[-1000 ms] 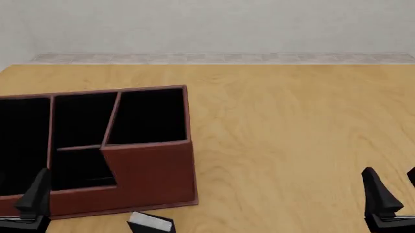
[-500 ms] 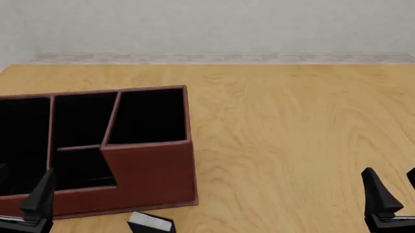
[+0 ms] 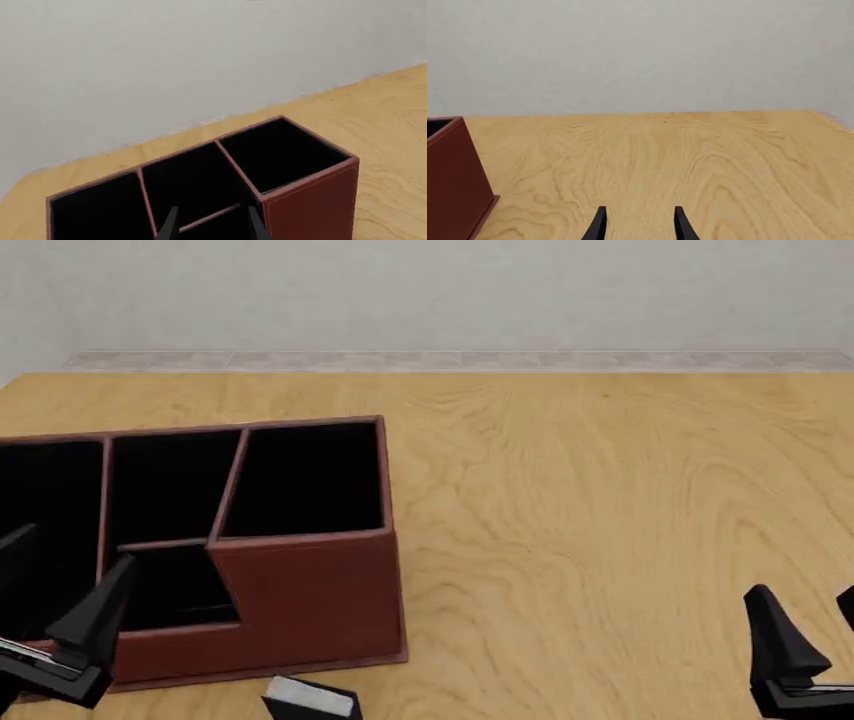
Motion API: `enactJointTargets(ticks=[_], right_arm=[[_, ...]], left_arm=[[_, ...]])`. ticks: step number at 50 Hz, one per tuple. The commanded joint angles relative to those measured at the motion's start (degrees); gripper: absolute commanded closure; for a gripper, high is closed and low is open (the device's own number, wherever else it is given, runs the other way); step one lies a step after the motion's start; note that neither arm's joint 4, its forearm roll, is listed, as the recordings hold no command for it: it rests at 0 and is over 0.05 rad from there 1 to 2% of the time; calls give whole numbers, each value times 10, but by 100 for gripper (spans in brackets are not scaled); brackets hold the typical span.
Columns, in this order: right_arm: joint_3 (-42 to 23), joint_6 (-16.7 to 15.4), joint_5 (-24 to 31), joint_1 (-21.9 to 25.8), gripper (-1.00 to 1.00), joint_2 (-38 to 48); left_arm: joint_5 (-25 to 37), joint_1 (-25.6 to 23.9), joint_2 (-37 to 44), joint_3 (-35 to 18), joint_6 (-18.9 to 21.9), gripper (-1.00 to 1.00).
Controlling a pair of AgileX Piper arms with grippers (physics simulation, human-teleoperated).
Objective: Pick up the book and place it in the left compartment of the caddy.
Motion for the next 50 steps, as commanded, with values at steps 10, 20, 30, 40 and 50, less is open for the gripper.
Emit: enactJointTargets(ticks=[10,20,30,40,50], right_arm=[[0,7,-3,-2,-100,4],[0,14,-6,-2,-100,6],[0,16,-11,0,-100,13],[1,19,-24,1,-100,30],[1,24,-42,3,-100,54]], left_arm=[[86,-129,60,-132,51,-100],[141,-192,134,-221,109,-100],[191,-259,208,-288,162,-100],[260,-345,234,-320,199,-100],[296,-376,289,-373,204,-100]])
